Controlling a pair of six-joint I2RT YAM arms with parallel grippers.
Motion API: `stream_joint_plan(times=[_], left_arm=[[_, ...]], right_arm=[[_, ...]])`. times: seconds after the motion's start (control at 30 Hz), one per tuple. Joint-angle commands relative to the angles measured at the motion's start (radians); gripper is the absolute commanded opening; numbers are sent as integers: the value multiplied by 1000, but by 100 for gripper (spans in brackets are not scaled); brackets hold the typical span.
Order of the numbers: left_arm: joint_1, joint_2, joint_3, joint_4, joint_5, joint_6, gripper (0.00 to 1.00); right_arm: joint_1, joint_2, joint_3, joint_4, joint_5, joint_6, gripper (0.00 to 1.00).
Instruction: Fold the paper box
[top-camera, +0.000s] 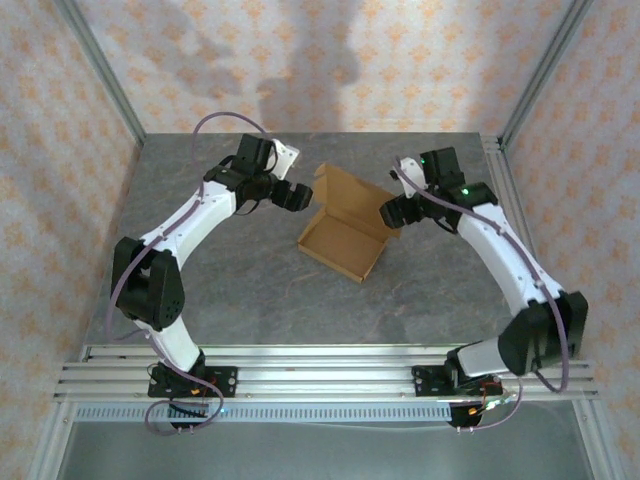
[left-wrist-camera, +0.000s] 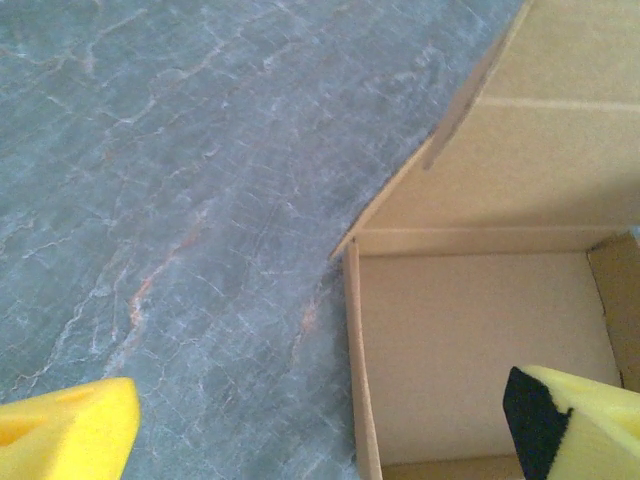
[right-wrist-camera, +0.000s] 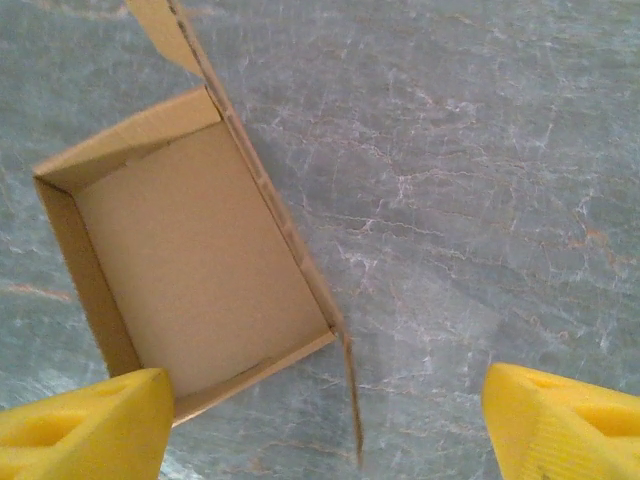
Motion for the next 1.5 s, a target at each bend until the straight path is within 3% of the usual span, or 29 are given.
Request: stream_joint_plan(times=[0.0,0.1,0.2,0.33,0.53,0.7,0.87,1.0,1.07,1.17,1.27,1.47], left_arm=[[-3,12,5,-44,33,54,100],[-4,3,-26,0,22,19,100],[-3,-32,-85,79,-22,-7,100],[2,-86,-140,177,-75,-52,100],[29,-86,-148,267,-60,-53,100],[31,-7,-46,146,13,80,100],[31,57,58,16,74,190,90],[31,136,177,-143,137,256,83],[32,161,207,-182,141,263,80],[32,173,215,-194,146,241,62],[32,175,209,-176,155,192,52],[32,166,203,-162,151,90,40]], right_arm=[[-11,76,70,-130,-16,-115,76],[-13,136,114,-205,-68,-185,64],[-12,175,153,-235,-34,-202,48],[-12,195,165,-229,-5,-215,31],[-12,179,136,-192,-13,-292,1],[-11,166,141,-181,-76,-387,0],[-13,232,240,-291,-164,-493,0],[-12,299,316,-333,-163,-521,0],[-12,317,335,-333,-162,-525,0],[-12,329,358,-329,-164,-519,0],[-12,334,371,-307,-169,-493,0],[-9,322,356,-226,-169,-409,0]])
